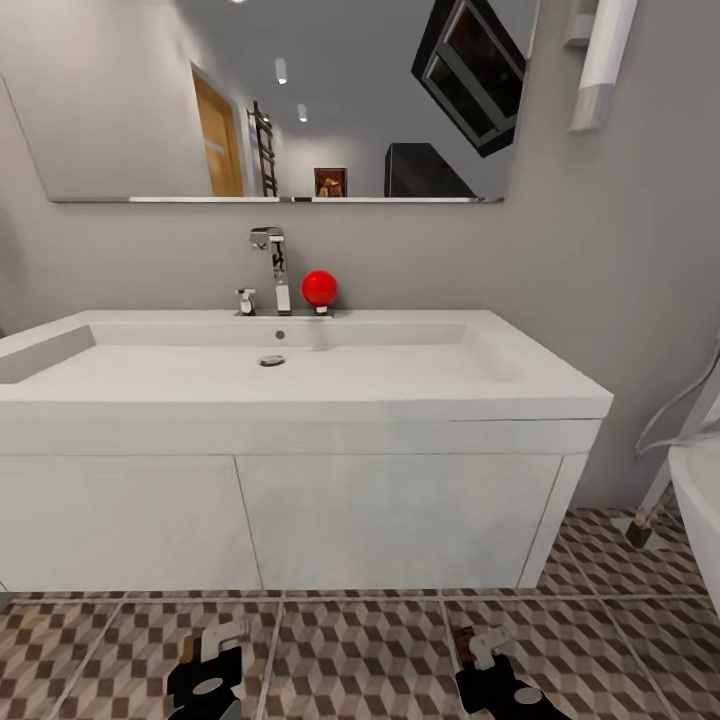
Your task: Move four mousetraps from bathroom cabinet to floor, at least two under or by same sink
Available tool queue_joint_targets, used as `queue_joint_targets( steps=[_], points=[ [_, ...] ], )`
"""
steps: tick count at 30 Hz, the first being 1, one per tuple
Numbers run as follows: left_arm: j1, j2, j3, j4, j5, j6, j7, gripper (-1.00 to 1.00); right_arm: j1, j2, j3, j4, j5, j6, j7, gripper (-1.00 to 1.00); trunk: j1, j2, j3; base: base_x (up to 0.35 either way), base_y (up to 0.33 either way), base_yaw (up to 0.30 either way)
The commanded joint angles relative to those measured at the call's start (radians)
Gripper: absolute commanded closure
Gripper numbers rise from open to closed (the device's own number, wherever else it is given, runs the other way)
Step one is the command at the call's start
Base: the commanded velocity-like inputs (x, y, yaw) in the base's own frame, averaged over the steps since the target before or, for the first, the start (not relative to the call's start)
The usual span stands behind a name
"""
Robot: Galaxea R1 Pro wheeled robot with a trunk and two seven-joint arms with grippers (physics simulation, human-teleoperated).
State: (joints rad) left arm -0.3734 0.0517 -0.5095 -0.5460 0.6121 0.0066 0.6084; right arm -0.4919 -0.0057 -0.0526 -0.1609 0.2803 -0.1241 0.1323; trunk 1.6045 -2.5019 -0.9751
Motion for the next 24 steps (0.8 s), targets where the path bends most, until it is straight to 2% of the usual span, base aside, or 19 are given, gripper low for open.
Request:
queue_joint_targets(
  steps=[1, 10, 24],
  points=[
    [-0.001, 0.001, -0.009, -0.002, 0.004, 0.003, 0.009, 1.0, -0.001, 0.0, -0.006, 0.001, 0.007, -0.003, 0.004, 1.0, 0.0, 0.0, -0.001, 0.179, 0.107, 0.0],
    [-0.001, 0.0, -0.009, -0.002, 0.005, 0.003, 0.009, 1.0, -0.001, 0.0, -0.006, 0.001, 0.007, -0.003, 0.004, 1.0, 0.0, 0.0, -0.001, 0.079, 0.041, 0.0],
    [-0.001, 0.003, -0.009, -0.001, 0.003, -0.002, 0.006, 1.0, -0.001, 0.0, -0.005, 0.0, 0.008, -0.003, 0.004, 1.0, 0.006, -0.004, -0.055, 0.0, 0.0, 0.0]
  ],
)
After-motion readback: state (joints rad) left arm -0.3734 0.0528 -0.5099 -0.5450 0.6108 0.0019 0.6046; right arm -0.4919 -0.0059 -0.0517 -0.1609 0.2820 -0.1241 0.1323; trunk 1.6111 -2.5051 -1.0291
